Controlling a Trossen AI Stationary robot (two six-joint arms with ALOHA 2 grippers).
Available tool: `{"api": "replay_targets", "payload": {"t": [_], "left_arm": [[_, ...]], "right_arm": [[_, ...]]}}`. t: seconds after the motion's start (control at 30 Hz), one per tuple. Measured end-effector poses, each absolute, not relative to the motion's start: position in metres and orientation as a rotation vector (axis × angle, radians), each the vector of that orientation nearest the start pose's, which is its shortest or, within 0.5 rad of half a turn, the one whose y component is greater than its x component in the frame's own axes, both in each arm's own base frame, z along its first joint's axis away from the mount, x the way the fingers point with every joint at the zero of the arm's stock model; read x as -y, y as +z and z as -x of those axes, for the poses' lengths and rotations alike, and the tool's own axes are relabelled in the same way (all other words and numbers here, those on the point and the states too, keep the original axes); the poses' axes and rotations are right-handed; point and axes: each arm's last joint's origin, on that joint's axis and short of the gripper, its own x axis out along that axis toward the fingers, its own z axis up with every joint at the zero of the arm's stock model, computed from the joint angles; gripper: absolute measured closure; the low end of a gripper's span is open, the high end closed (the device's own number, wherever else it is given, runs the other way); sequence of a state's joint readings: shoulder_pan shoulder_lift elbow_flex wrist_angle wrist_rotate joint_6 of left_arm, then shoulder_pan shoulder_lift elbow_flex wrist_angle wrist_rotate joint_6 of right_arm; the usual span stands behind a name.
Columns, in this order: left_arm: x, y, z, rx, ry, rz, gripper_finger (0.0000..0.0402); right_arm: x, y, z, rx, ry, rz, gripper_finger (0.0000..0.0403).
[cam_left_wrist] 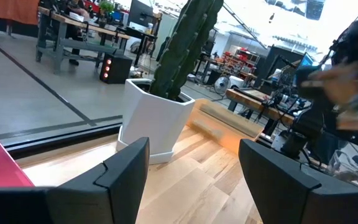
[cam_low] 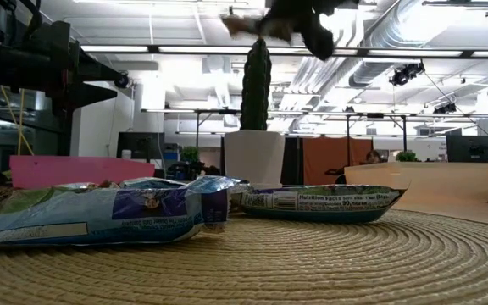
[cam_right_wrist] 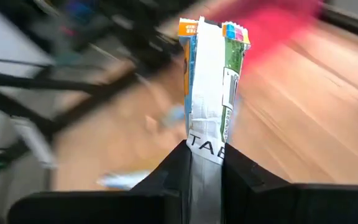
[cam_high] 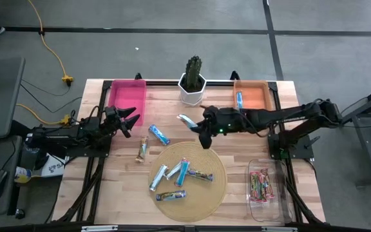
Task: Pick and place Granola Bars by type
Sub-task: Put the yellow granola bar into the orange bin
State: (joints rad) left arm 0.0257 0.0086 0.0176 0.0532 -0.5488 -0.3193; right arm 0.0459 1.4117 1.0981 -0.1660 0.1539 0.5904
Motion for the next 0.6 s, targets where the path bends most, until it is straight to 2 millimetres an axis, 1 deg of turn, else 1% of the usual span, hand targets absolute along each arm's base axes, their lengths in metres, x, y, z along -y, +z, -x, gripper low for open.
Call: {"api": "replay_targets", "payload": {"t": [0.2,0.37,0.47,0.6], "left_arm": [[-0.017,0.174,-0.092,0.152,0.560,0.327,0.0156],[-0.017,0.174,-0.092,0.152,0.560,0.326,0.0156],[-0.017,0.174,-0.092,0.152,0.560,0.326,0.0156],[-0.017,0.174,-0.092,0.152,0.560,0.327,0.0156]], "right_arm": [[0.003,0.279,-0.298,-0.641,-0.521,-0.568,0.0362],[0.019,0.263,-0.277,-0.826,-0.738,-0.628,0.0357],[0.028,0.256,-0.262,-0.939,-0.876,-0.670,0.0353],[0.043,0.253,-0.244,-1.041,-1.041,-0.649,0.0356]]}}
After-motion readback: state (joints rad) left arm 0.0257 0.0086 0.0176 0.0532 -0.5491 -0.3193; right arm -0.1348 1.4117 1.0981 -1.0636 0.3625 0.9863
